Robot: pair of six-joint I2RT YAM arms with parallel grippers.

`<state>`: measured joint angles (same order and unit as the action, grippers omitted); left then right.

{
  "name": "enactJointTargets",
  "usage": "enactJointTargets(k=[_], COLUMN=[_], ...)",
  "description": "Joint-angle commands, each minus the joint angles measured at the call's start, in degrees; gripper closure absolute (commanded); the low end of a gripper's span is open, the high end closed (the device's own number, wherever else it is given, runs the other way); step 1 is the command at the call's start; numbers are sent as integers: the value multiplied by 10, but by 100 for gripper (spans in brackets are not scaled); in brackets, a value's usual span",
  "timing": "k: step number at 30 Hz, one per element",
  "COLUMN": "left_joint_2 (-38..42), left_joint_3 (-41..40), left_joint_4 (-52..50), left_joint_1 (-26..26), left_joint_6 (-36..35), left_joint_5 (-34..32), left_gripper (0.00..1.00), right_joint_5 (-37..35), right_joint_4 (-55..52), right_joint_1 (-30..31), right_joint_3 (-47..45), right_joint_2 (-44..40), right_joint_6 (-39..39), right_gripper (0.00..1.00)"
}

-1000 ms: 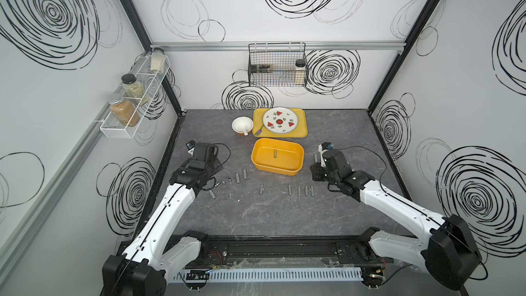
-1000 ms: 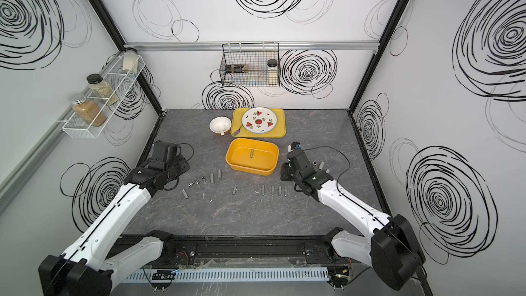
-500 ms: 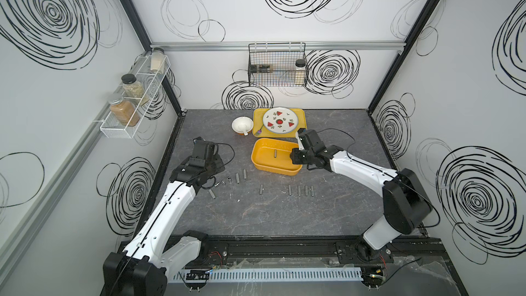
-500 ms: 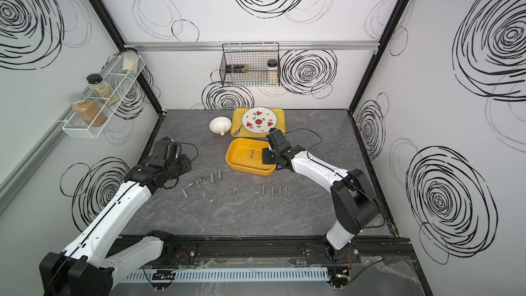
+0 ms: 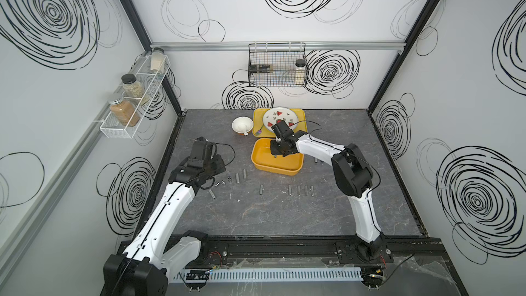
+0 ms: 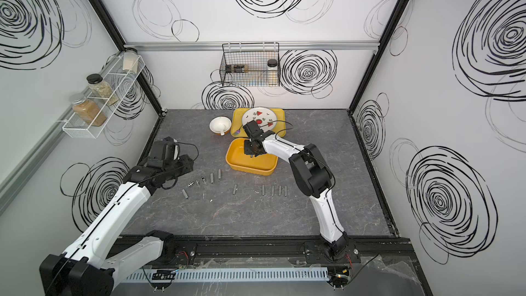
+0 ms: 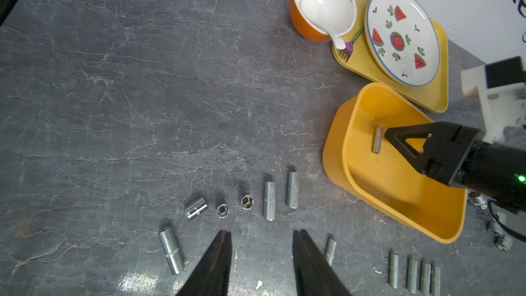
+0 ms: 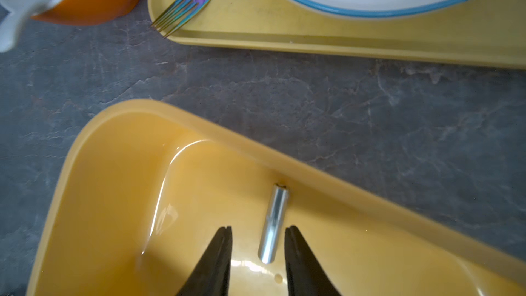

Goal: Take out the socket from the storage box
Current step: Pick up the socket head from the storage box.

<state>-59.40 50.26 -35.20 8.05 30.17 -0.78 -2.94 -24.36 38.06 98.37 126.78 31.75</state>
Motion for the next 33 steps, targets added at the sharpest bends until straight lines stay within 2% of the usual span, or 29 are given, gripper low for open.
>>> enactJointTargets(k=[1, 5, 16, 22, 27, 33], left_joint_2=[5, 6, 5, 2, 1, 2], left_joint_3=[-6, -7, -8, -9, -9, -10], left_joint_4=[24, 25, 27, 27, 26, 26], left_joint_1=[-9, -13, -14, -16, -16, -16], left_joint_6=[-13, -14, -15, -16, -15, -13], left_joint_5=[18, 22, 24, 24, 23, 20], left_gripper=[57, 57, 57, 57, 57, 57], right_joint_5=[-25, -26, -43, -43, -44, -34], right_joint_4=[-52, -70, -79, -80, -79, -75], right_joint_1=[1, 2, 10, 11, 12, 12], right_joint_3=[41, 66, 42, 46, 56, 50], right_joint_2=[29, 58, 65, 71, 52, 1], right_joint_6=[8, 10, 8, 5, 0, 5], right_gripper=[65, 68, 75, 86, 91, 91])
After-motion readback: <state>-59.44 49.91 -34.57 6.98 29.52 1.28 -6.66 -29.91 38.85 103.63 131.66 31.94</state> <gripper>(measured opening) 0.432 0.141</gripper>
